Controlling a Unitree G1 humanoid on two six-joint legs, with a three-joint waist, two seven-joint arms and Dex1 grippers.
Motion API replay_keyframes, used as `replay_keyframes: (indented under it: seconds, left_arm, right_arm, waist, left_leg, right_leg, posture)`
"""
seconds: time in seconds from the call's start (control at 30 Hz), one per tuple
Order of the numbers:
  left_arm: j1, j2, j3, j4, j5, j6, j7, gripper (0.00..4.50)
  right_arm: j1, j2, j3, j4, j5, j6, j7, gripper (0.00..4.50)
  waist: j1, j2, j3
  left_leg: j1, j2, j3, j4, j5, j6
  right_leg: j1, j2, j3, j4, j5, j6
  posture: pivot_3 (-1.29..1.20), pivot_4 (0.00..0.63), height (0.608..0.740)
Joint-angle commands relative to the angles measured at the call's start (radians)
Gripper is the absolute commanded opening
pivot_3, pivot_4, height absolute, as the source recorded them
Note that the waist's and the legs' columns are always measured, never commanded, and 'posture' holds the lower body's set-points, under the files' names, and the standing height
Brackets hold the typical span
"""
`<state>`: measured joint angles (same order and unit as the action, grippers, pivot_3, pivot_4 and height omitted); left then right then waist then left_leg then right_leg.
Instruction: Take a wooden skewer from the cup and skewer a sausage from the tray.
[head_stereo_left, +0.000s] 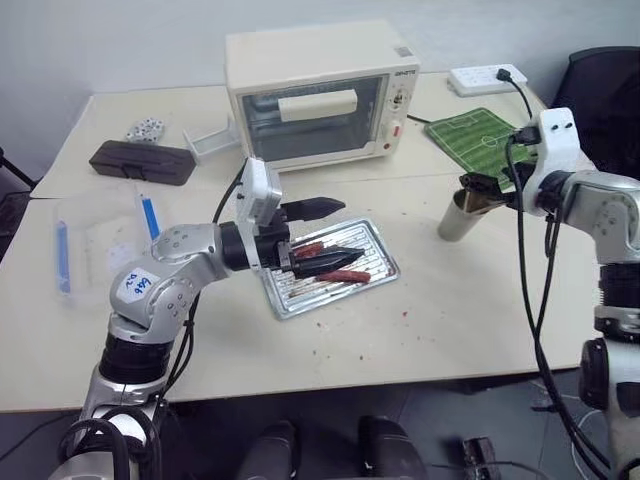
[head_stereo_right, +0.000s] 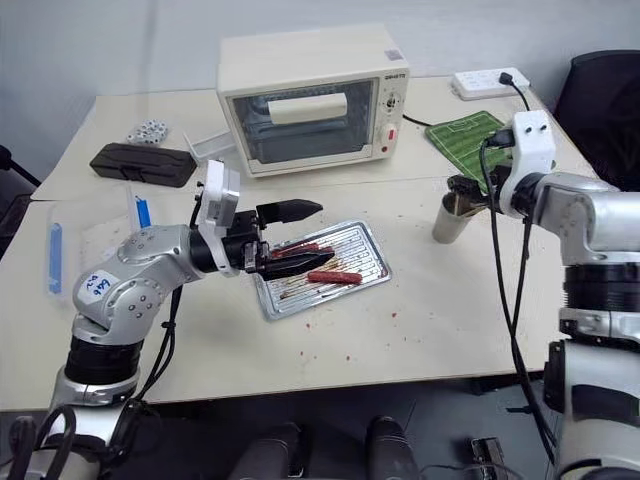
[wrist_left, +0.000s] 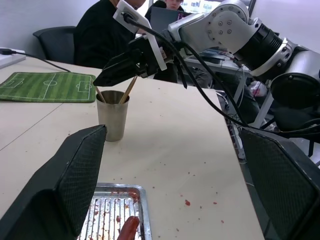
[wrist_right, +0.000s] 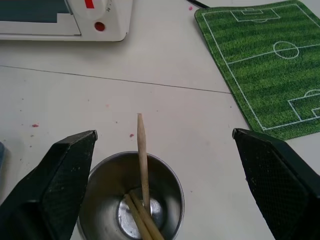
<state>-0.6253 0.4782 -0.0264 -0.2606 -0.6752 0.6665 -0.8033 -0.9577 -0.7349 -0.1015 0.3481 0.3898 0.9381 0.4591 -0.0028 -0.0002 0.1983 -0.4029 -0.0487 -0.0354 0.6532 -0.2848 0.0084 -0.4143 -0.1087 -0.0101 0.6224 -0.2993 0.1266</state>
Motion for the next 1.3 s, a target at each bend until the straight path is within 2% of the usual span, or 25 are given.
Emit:
replay_keyframes:
  seconds: [0.03, 0.17, 0.23, 0.73, 0.83, 0.97, 1.3]
  left_arm:
    - [-0.016, -0.007, 0.013, -0.008, 0.01, -0.031, -0.003, 4.47]
    - [-0.024, -0.012, 0.012, 0.001, 0.019, -0.04, -0.007, 4.5]
    - [-0.022, -0.012, 0.013, 0.001, 0.02, -0.045, -0.01, 4.5]
    - [-0.036, -0.027, 0.008, 0.037, 0.047, -0.084, -0.013, 4.5]
    - [-0.043, -0.035, 0.008, 0.044, 0.053, -0.089, -0.013, 4.5]
    - [-0.054, -0.04, 0.01, 0.05, 0.056, -0.088, -0.012, 4.5]
    - [-0.052, -0.029, 0.014, 0.048, 0.062, -0.09, -0.016, 4.5]
  right_arm:
    - [-0.059, 0.029, 0.005, 0.089, -0.052, -0.097, 0.002, 4.5]
    - [-0.089, 0.049, 0.013, 0.175, -0.086, -0.156, 0.014, 3.8]
    - [-0.092, 0.05, 0.026, 0.184, -0.102, -0.157, 0.034, 3.24]
    - [-0.117, 0.032, 0.018, 0.083, -0.126, -0.072, 0.085, 3.24]
    - [-0.111, 0.041, 0.017, 0.087, -0.126, -0.059, 0.087, 2.64]
    - [-0.106, 0.048, 0.016, 0.091, -0.128, -0.053, 0.083, 1.38]
    - [-0.095, 0.071, -0.003, 0.106, -0.124, -0.039, 0.075, 1.38]
  waist:
    - [-0.001, 0.0, 0.0]
    - [0.001, 0.0, 0.0]
    - [0.001, 0.0, 0.0]
    - [0.0, 0.0, 0.0]
    - [0.001, 0.0, 0.0]
    - [0.0, 0.0, 0.0]
    - [0.0, 0.0, 0.0]
  left_leg:
    - [0.0, 0.0, 0.0, 0.0, 0.0, 0.0]
    - [0.0, -0.001, 0.0, 0.001, 0.002, 0.0]
    - [0.0, -0.001, 0.0, 0.002, 0.002, 0.001]
    - [0.0, -0.001, 0.0, 0.002, 0.002, 0.0]
    - [0.0, -0.001, 0.0, 0.002, 0.002, 0.0]
    - [0.0, -0.002, 0.0, 0.002, 0.002, 0.0]
    - [0.0, -0.002, 0.0, 0.002, 0.002, 0.0]
  right_leg:
    - [0.0, 0.0, 0.0, 0.0, 0.0, 0.0]
    - [0.0, 0.0, 0.0, 0.002, 0.0, 0.001]
    - [0.0, -0.001, 0.001, 0.003, 0.0, 0.001]
    - [-0.001, -0.001, 0.001, 0.004, 0.0, 0.001]
    - [0.0, -0.001, 0.001, 0.004, 0.0, 0.001]
    - [-0.001, -0.001, 0.001, 0.004, 0.0, 0.001]
    - [-0.001, -0.001, 0.001, 0.005, 0.0, 0.001]
  posture:
    - [0.0, 0.15, 0.74]
    - [0.0, 0.15, 0.74]
    - [0.0, 0.15, 0.74]
    - [0.0, 0.15, 0.74]
    - [0.0, 0.15, 0.74]
    - [0.0, 0.15, 0.74]
    - [0.0, 0.15, 0.74]
